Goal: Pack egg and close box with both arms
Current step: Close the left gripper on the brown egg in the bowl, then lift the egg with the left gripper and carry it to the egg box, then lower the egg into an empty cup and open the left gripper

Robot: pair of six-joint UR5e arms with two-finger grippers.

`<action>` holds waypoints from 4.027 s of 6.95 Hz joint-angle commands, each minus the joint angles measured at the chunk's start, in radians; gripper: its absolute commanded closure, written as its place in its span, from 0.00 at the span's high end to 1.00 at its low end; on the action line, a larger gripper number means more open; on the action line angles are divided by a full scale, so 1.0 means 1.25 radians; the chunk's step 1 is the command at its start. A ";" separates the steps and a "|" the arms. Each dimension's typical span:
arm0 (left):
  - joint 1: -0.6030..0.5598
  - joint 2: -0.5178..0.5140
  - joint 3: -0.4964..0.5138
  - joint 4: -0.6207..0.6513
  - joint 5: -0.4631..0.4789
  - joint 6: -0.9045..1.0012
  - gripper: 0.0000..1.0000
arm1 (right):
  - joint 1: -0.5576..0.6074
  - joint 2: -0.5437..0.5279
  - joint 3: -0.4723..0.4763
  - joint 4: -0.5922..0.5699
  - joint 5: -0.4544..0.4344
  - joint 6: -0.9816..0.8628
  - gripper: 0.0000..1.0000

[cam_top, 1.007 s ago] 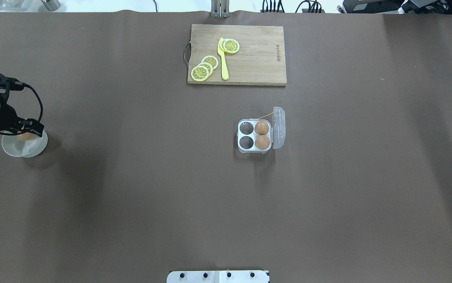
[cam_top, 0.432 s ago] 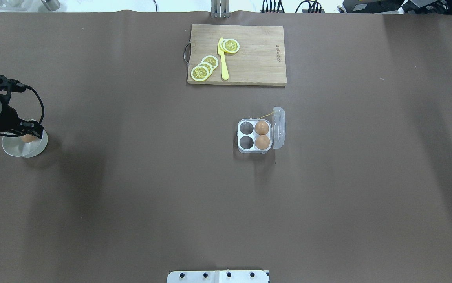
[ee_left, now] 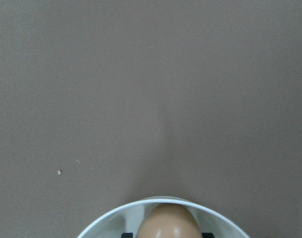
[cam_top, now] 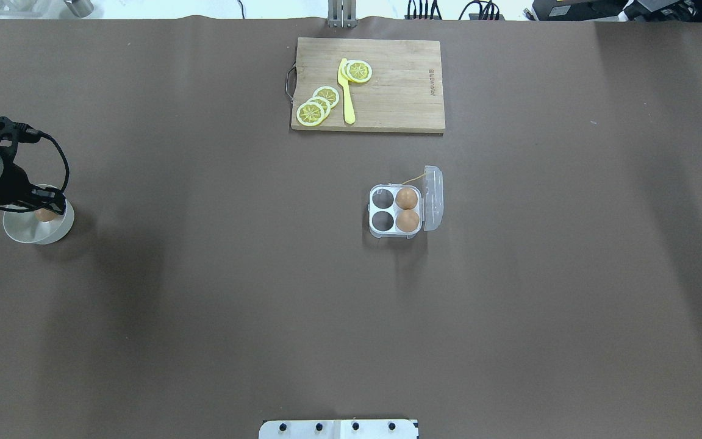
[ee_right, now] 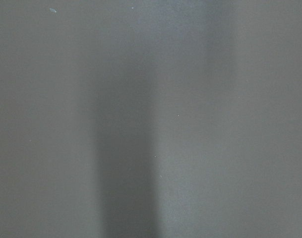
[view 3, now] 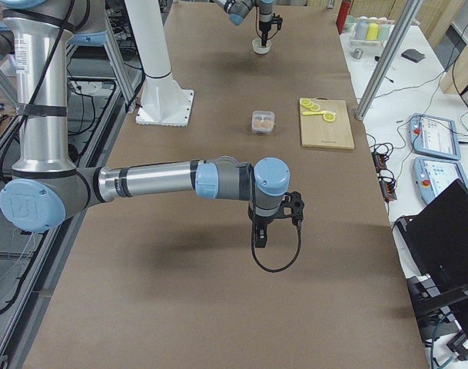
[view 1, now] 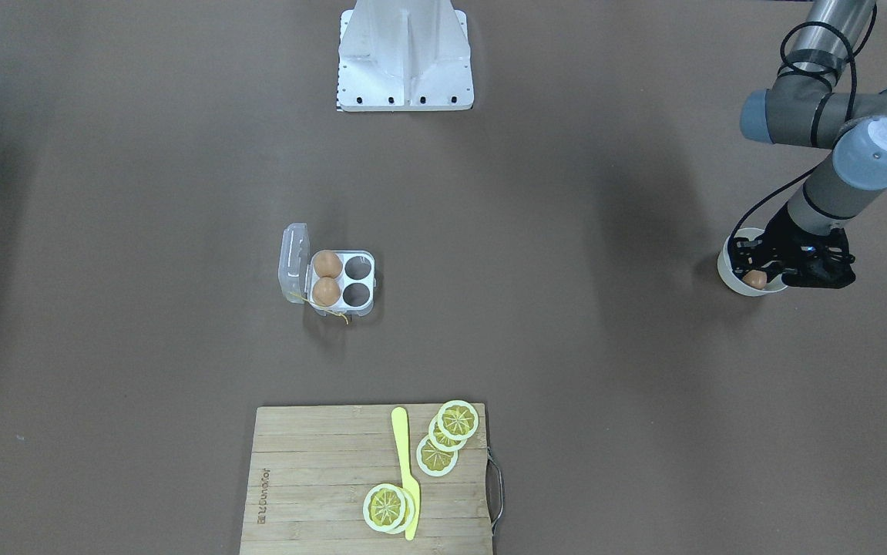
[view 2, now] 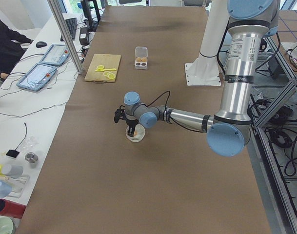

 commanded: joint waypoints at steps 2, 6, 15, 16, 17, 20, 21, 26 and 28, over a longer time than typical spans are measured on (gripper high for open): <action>0.000 -0.001 -0.004 0.000 0.000 0.000 0.37 | 0.000 0.000 -0.001 0.000 0.000 0.000 1.00; -0.002 0.044 -0.050 0.000 0.000 0.002 0.07 | 0.000 0.001 -0.001 0.000 0.000 0.000 1.00; 0.034 -0.230 -0.233 0.000 0.139 -0.331 0.00 | 0.001 0.013 0.019 0.004 -0.005 -0.004 1.00; 0.146 -0.259 -0.244 0.000 0.274 -0.371 0.00 | 0.001 0.007 0.046 0.004 0.001 0.004 1.00; 0.306 -0.316 -0.207 -0.001 0.470 -0.385 0.00 | 0.000 0.006 0.040 0.002 0.001 0.004 1.00; 0.444 -0.416 -0.079 -0.066 0.638 -0.498 0.00 | 0.000 0.011 0.047 0.005 0.002 0.021 1.00; 0.462 -0.434 0.009 -0.197 0.704 -0.512 0.00 | 0.000 0.013 0.050 0.006 0.002 0.029 1.00; 0.495 -0.573 0.164 -0.244 0.733 -0.552 0.00 | -0.005 0.029 0.047 0.006 0.000 0.033 1.00; 0.496 -0.595 0.194 -0.243 0.733 -0.552 0.03 | -0.005 0.031 0.047 0.006 0.000 0.034 1.00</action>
